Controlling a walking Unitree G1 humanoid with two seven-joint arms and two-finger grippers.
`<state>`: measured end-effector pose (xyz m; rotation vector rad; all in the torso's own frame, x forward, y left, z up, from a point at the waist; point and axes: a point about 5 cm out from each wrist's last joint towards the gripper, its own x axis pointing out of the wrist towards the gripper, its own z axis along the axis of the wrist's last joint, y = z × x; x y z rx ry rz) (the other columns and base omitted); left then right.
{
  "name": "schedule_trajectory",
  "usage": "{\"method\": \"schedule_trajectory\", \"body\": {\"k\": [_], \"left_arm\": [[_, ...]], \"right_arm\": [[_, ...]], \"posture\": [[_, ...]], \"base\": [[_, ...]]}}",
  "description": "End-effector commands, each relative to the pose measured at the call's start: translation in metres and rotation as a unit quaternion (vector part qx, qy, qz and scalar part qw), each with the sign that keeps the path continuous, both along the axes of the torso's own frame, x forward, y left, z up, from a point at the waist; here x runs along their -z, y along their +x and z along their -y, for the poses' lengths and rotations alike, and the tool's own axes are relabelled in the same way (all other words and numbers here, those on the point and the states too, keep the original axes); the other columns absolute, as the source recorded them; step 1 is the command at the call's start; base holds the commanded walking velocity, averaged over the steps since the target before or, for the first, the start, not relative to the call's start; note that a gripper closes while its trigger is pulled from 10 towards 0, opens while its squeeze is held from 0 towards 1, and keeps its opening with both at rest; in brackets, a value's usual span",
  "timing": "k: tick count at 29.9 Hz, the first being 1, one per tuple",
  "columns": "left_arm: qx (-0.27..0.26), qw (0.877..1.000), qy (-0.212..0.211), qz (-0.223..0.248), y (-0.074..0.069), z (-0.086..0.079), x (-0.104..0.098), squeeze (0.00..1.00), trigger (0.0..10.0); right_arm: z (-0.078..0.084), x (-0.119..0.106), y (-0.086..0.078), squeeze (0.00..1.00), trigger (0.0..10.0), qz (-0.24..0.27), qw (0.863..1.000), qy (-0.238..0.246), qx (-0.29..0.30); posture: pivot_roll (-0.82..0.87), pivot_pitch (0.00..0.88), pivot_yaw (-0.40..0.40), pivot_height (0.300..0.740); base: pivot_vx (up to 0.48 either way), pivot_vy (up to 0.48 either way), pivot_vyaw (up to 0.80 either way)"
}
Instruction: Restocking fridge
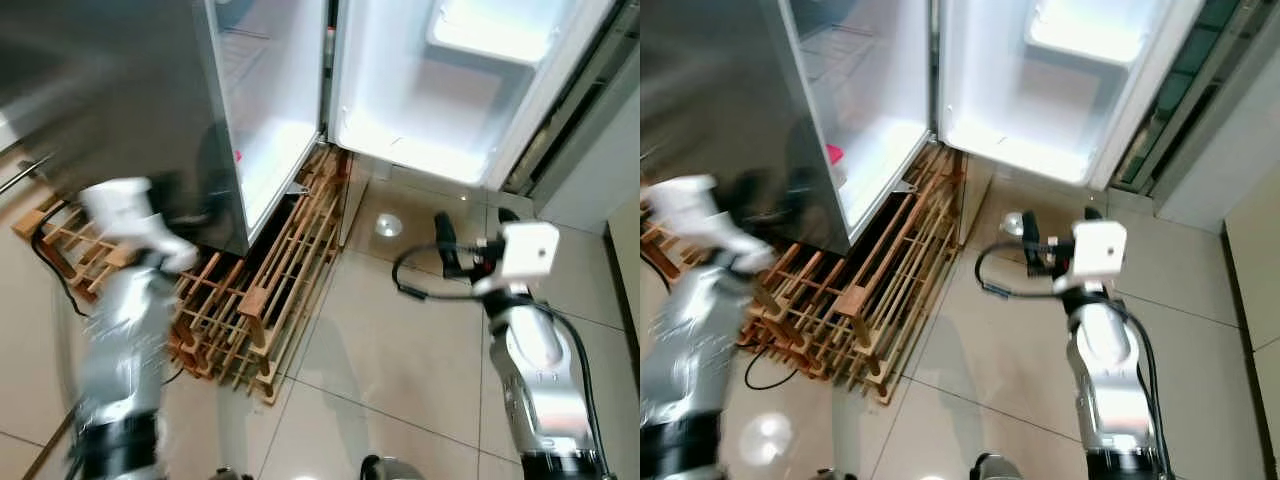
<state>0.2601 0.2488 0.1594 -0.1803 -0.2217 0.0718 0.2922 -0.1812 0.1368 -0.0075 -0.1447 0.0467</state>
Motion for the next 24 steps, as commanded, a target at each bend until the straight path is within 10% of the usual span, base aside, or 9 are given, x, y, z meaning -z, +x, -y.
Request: {"method": "schedule_trajectory", "body": {"k": [1,24], "left_arm": [[-0.021,1.000,0.005,-0.011,-0.007,-0.005,0.004,0.00,10.0],[-0.033,0.997,0.044,-0.060,0.017,0.052,0.007,0.00,10.0]], "right_arm": [[-0.004,0.003,0.003,0.00,10.0,-0.013,1.000,0.010,-0.010],[-0.052,-0.003,0.025,0.00,10.0,-0.042,0.985,0.106,-0.128]], "posture": [[-0.02,0.055,-0.040,0.740],[-0.06,0.040,-0.034,0.740]], "base": [[0.000,0.000,0.69],[0.000,0.000,0.68]]}}
